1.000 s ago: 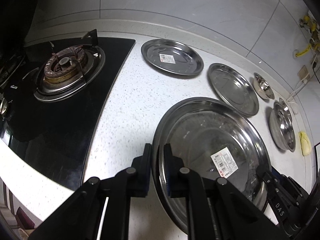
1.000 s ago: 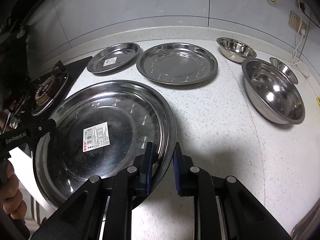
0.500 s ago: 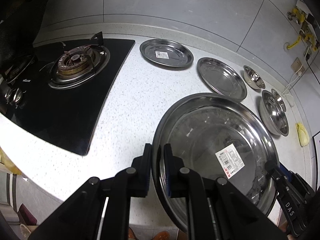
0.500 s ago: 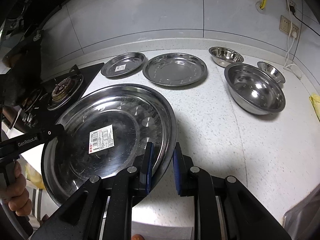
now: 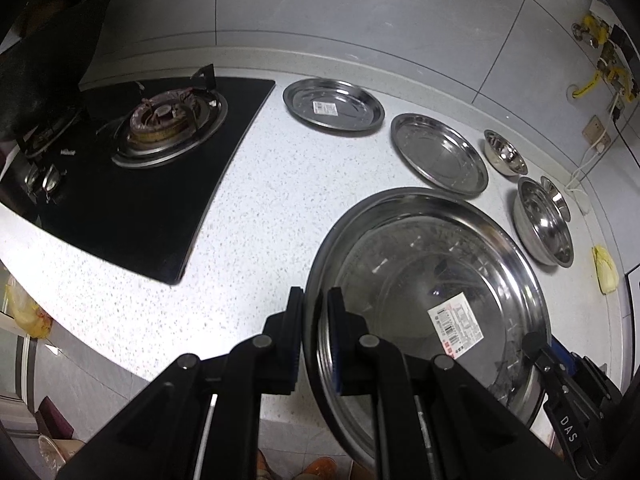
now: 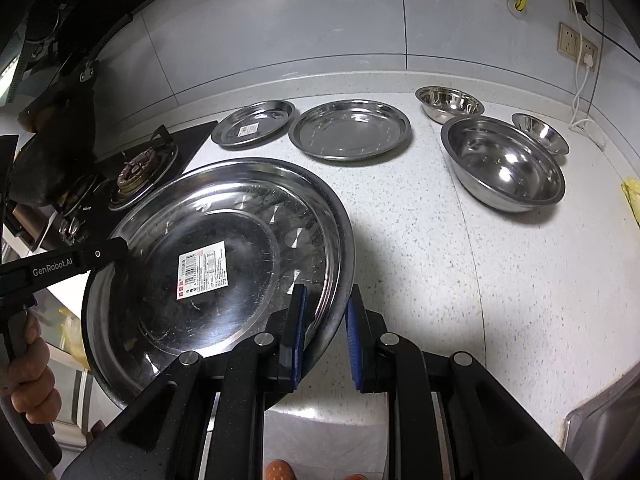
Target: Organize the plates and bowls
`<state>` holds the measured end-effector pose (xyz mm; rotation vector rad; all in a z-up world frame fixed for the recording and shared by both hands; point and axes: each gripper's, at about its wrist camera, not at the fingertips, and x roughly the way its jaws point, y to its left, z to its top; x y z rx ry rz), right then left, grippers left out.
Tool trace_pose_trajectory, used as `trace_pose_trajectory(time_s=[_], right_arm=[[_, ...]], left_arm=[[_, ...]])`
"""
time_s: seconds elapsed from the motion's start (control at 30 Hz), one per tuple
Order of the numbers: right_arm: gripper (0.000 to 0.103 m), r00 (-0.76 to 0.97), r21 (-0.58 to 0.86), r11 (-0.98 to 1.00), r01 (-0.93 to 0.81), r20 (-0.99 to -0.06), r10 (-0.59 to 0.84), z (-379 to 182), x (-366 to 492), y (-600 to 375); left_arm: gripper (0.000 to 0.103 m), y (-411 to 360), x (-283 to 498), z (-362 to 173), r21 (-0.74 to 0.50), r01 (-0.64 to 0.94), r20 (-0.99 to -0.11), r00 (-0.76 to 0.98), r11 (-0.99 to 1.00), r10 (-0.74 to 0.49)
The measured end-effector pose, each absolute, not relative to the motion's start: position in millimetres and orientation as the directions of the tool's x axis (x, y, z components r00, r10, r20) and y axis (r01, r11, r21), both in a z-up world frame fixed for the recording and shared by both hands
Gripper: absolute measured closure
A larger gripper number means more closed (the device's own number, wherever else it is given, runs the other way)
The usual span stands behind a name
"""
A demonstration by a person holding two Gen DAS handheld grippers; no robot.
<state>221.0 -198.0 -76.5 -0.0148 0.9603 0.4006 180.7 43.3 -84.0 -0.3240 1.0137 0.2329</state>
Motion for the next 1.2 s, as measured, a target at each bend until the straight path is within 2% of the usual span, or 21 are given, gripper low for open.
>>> trace_pose_trajectory(time_s=[0.4, 0.83, 1.2], right_arm=[[0.086, 0.453, 0.163, 0.923, -0.349, -0.833, 0.318, -85.7, 206.3, -199.2], [0.086, 0.395, 0.218, 0.902, -0.373, -0.842, 0.367, -77.9, 217.3, -219.0], [0.086, 0.382, 0.184, 0.921, -0.342, -0.869, 0.315, -87.2, 221.8, -217.7]], left_arm=[[0.092, 42.0, 168.0, -93.5, -0.155, -0.346, -0.891, 0.454, 0.925, 0.020], [0.092, 22.6, 179.8, -84.9, -0.103, -0.333, -0.898, 0.437, 0.937, 0.057], [0.092, 21.9, 188.5, -95.5, -0.113, -0.303, -0.894, 0.446, 0.946, 0.036]])
